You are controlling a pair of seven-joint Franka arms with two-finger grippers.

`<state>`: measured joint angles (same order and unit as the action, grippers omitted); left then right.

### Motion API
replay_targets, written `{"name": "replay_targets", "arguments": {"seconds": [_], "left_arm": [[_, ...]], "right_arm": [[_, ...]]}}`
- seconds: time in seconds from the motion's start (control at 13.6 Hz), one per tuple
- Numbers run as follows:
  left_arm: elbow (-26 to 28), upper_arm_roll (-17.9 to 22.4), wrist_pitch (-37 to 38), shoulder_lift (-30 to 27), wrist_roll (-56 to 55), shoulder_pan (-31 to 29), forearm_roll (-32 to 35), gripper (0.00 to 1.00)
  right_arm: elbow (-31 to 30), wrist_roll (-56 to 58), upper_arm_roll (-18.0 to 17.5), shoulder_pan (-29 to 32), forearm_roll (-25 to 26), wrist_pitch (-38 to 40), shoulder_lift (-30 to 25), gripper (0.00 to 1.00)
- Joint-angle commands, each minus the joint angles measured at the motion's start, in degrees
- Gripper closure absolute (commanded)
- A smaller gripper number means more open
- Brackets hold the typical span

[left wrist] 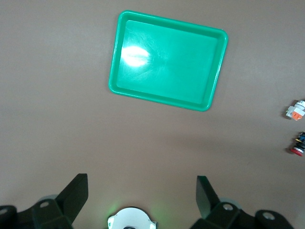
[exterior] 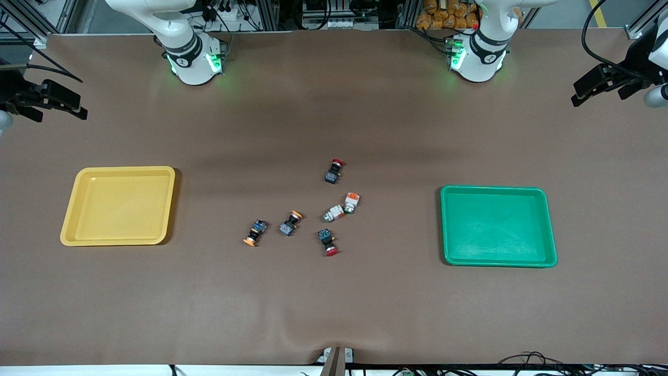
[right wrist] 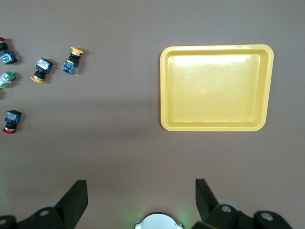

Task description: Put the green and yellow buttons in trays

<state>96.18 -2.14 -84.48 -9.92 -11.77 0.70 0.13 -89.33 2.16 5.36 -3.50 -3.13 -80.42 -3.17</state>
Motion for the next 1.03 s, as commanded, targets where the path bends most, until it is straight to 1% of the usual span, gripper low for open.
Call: {"name": "replay_targets", "arguments": {"seconds": [0.0, 0.22, 0.37, 0.44, 0.66, 0.81, 0.96], "left_arm": [[-0.99, -0.32, 1.33, 0.34, -0.27, -0.53, 0.23, 0.00], [-2.83, -0.24, 2.29, 1.48, -0.36, -0.53, 0.23, 0.00], [-6.42, -0.23, 5.80, 4.02, -0.36, -0.61, 0.31, 0.00], [-6.70, -0.32, 6.16, 4.21, -0.36, -0.53, 0.14, 0.00], [-6.53, -1.02, 6.25, 4.82, -0.80, 0.09, -0.03, 0.00], [-4.87, -1.55, 6.25, 5.17, -1.50, 1.13, -2.40, 0.00], [-4.60, -4.44, 5.38, 7.62, -3.95, 1.50, -2.85, 0.00]], "right_arm": [[-1.46, -1.01, -0.27, 0.08, 0.14, -0.62, -1.31, 0.00], [-1.72, -1.02, -0.35, -0.36, 0.14, -0.35, -1.14, 0.00], [-1.20, -0.23, -0.27, -0.28, 0.14, -0.35, -0.70, 0.00], [-0.93, -0.22, -0.27, -0.19, 0.14, -0.44, -0.44, 0.00], [-0.23, -0.93, -0.35, -0.62, 0.31, -0.18, 1.06, 0.00], [-0.32, -0.67, -0.35, -0.71, 0.32, -0.09, 2.90, 0.00], [-0.14, -1.01, -0.35, -1.33, -0.03, -0.79, 4.66, 0.00]]}}
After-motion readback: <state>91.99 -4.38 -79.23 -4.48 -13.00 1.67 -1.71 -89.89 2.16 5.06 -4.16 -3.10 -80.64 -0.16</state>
